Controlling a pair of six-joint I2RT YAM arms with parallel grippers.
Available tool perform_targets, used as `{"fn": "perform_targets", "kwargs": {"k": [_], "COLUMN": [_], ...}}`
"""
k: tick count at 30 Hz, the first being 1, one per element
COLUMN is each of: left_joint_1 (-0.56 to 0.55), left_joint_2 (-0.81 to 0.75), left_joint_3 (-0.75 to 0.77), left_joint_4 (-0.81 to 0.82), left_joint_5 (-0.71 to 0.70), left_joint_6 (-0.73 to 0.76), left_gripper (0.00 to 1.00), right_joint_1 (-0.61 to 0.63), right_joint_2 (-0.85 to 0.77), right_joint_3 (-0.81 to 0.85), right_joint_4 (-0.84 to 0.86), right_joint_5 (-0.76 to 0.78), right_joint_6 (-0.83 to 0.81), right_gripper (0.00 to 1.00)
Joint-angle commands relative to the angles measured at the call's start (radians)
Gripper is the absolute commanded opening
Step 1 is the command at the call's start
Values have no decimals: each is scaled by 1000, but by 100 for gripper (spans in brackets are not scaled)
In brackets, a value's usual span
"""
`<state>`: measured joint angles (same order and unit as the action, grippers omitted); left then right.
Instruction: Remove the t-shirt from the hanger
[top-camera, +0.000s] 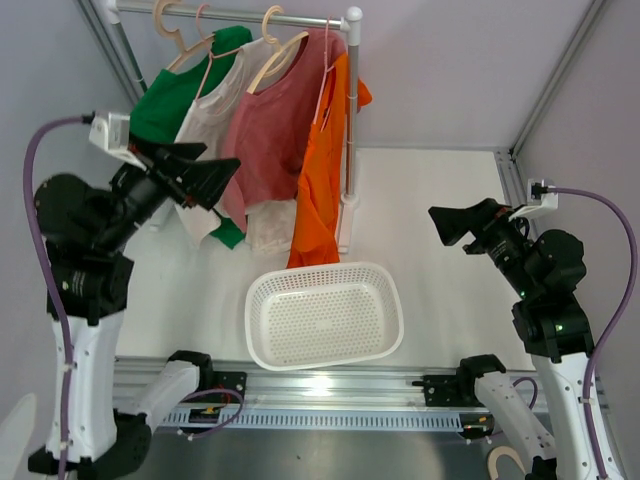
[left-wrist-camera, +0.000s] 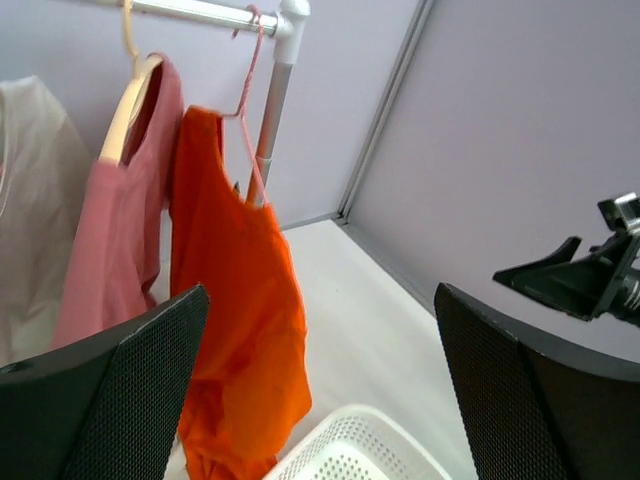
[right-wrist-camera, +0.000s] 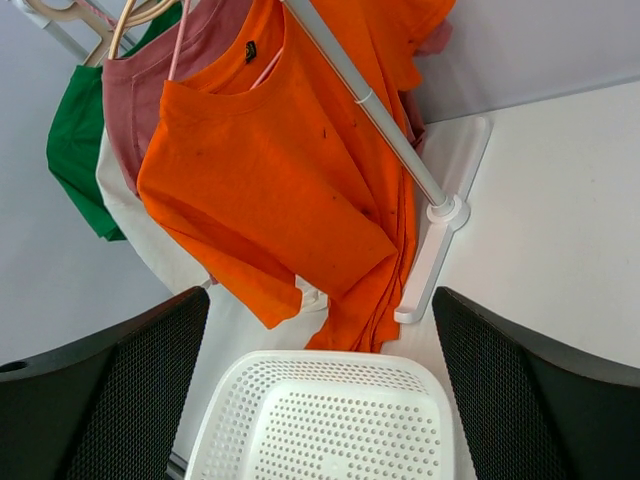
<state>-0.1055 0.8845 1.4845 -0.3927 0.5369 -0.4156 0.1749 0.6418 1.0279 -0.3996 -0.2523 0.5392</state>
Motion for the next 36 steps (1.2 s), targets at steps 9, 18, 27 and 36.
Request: {"fn": "perform_targets", "kwargs": {"k": [9,18,27,36], "left_joint_1": [-301,-388,-439,-453], "left_joint_2": [575,812,927,1002], "left_joint_3": [799,947,935,936], "left_joint_4": [-379,-411,-307,-230], "left_joint_5": [-319,-480,-595,-611], "left_joint_6": [208,293,353,371], "left_gripper": [100,97,93,88], "right_joint_1": [6,6,6,6], "right_joint_2": [18,30,30,29], "right_joint_3": [4,15,-9,-25], "right_joint_4": [22,-7,5,5], "right_joint_5": [-25,-4,-11,-10], "right_joint_6": [-54,-81,-77,-77], "right_gripper": [99,100,99,100]}}
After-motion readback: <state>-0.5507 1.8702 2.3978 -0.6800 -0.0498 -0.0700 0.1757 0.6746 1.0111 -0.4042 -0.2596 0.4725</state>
